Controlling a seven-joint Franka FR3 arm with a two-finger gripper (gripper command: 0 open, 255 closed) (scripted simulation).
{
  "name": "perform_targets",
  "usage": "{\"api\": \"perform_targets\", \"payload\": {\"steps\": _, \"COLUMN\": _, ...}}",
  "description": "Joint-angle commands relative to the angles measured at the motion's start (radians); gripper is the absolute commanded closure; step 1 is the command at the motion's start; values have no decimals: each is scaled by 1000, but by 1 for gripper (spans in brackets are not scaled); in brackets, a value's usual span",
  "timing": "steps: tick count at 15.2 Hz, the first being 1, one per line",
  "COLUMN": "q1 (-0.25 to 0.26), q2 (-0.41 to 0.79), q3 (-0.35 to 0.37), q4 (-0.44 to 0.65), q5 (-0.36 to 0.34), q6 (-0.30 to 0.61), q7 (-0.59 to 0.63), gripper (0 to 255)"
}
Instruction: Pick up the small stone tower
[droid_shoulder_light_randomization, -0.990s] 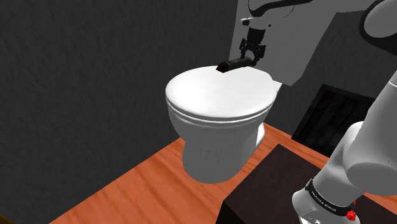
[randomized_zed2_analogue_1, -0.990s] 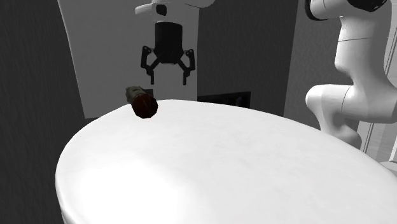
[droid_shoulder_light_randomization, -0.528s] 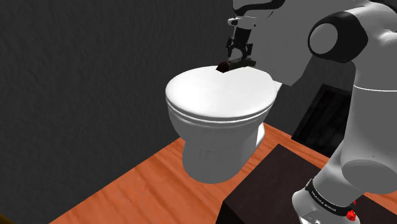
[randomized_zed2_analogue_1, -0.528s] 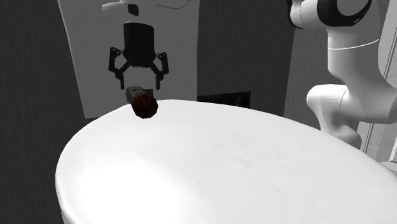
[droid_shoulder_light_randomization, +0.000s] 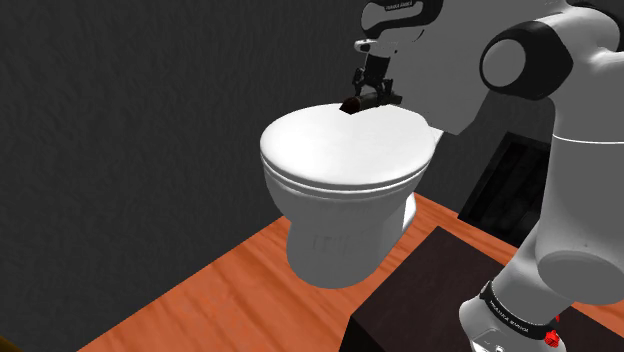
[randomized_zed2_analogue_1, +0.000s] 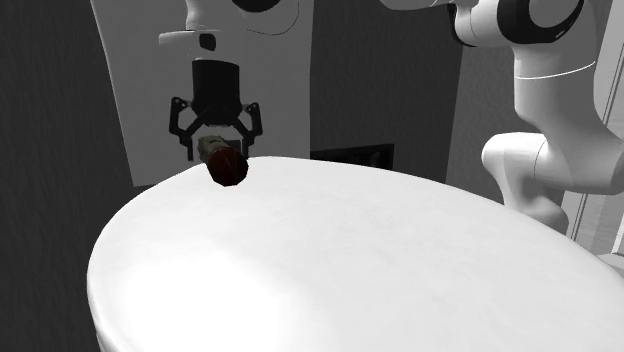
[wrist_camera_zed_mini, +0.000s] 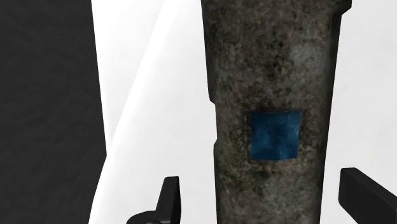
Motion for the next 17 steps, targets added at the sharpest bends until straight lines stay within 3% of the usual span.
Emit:
{"api": "perform_targets", "payload": {"steps": 1, "q1": -1, "q2": 1, "q3": 0, "q4": -4, "q5": 1, "q6": 6, "q7": -2, "gripper": 255}}
{"api": "perform_targets", "payload": {"steps": 10, "q1": 2, "q2": -3, "q3": 0, "q4": -11, "q5": -1, "q6": 9, "q7": -1, "gripper": 255}}
{"api": "perform_targets", "payload": {"steps": 17, "q1": -13, "q2": 7, "q3": -2, "q4": 97, "q5": 1, "q6": -90, "q7": 7, "gripper": 255}}
